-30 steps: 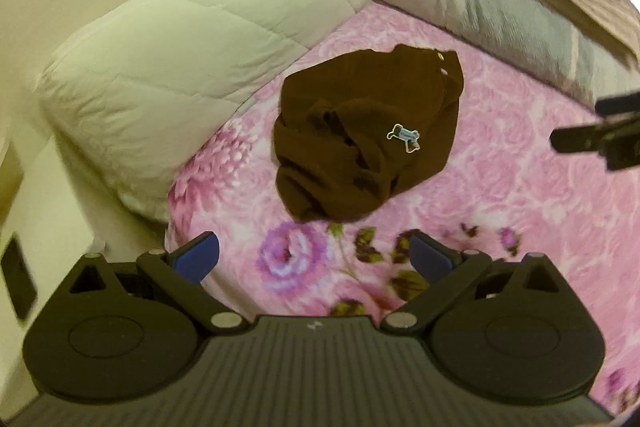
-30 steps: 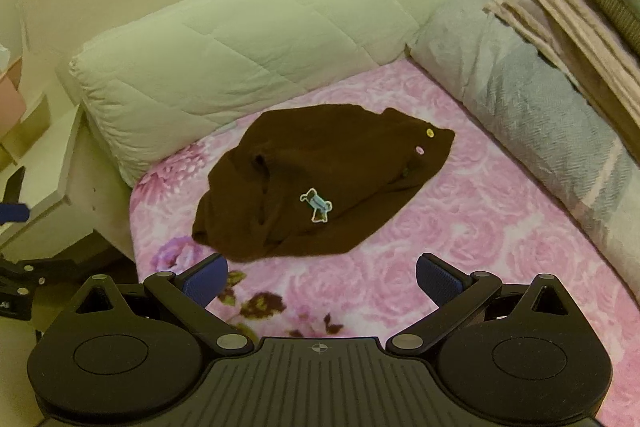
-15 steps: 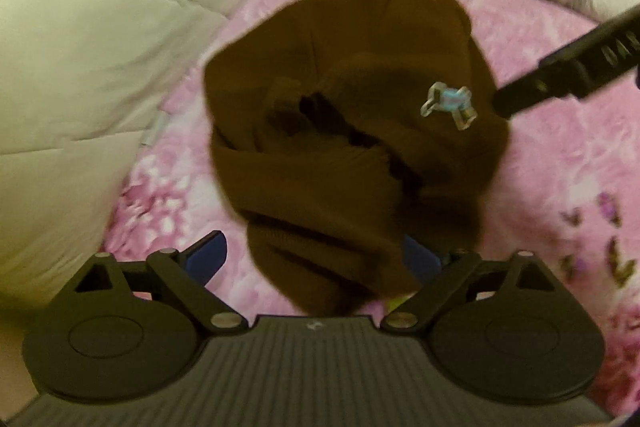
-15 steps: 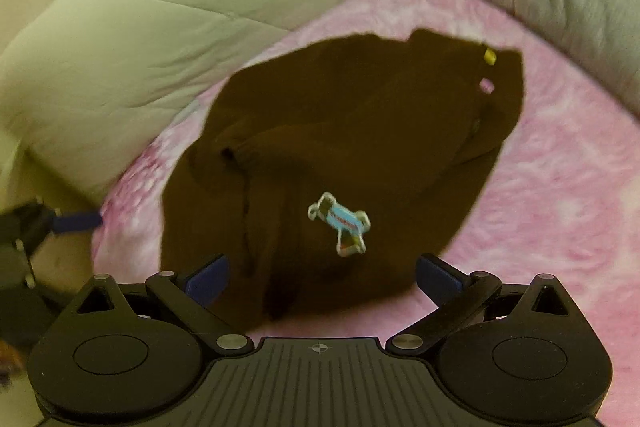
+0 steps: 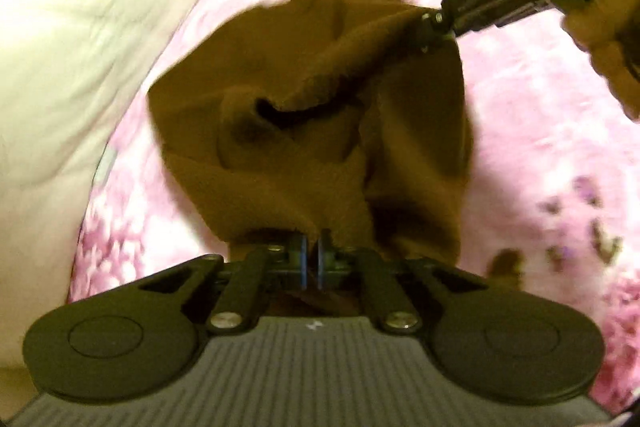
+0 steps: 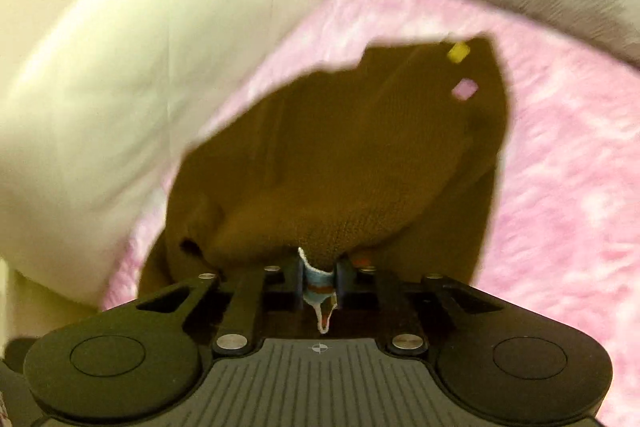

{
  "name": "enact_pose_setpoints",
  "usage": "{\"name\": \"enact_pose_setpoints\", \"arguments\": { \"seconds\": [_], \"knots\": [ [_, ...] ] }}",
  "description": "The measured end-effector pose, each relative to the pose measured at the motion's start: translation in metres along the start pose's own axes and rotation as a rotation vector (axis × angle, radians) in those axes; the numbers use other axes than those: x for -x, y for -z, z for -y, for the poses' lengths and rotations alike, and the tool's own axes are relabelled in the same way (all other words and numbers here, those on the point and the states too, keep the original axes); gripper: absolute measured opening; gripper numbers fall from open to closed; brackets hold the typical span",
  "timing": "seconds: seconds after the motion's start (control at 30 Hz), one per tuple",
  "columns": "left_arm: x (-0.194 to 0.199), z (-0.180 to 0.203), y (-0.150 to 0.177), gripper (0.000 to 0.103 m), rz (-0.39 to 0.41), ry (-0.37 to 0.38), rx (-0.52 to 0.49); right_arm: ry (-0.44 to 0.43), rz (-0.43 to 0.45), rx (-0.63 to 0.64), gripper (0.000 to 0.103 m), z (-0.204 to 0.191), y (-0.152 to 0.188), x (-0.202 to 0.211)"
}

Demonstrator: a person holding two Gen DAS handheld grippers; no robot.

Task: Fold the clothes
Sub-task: 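Grasp the brown cardigan with the left tool while the right tool grasps it too, then lift the cardigan up with both tools and shake it out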

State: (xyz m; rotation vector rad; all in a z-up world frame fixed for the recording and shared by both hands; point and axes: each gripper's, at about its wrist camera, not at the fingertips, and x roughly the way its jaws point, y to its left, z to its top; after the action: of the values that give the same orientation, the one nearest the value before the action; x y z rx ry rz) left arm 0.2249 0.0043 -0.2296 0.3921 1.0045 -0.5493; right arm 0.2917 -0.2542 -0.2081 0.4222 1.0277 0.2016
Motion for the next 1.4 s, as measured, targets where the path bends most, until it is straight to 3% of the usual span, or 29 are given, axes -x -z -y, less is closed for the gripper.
{"name": "enact_pose_setpoints", "arguments": {
  "seconds": [0.17,0.27,0.43,0.57,0.73,0.97,1.17,1.27,1.4],
  "knots": [
    [0.056,0.042,-0.011,0.001,0.1,0.119,-0.078,0.051,0.158,-0.107,0.012,0.06,0.012,0.117],
    [0.088,0.091,-0.016,0.001,0.135,0.223,-0.109,0.113,0.236,-0.201,0.012,0.103,0.046,0.196],
    [0.141,0.216,-0.018,0.001,0.167,0.427,-0.193,0.177,0.327,-0.302,0.011,0.164,0.134,0.326],
    [0.169,0.328,-0.008,0.001,0.147,0.595,-0.283,0.222,0.381,-0.372,0.012,0.207,0.208,0.424],
    [0.192,0.437,-0.012,0.001,0.127,0.734,-0.389,0.289,0.47,-0.483,0.012,0.247,0.285,0.533],
    [0.237,0.559,-0.049,0.001,0.191,0.988,-0.624,0.484,0.668,-0.679,0.012,0.255,0.398,0.67],
    [0.277,0.59,-0.063,0.001,0.234,1.213,-0.678,0.642,0.837,-0.739,0.012,0.193,0.454,0.758],
    [0.289,0.575,-0.083,0.001,0.282,1.233,-0.674,0.678,0.916,-0.728,0.012,0.152,0.457,0.783],
    [0.296,0.564,-0.127,0.001,0.35,1.162,-0.633,0.643,1.0,-0.678,0.012,0.13,0.427,0.795]
  ]
}}
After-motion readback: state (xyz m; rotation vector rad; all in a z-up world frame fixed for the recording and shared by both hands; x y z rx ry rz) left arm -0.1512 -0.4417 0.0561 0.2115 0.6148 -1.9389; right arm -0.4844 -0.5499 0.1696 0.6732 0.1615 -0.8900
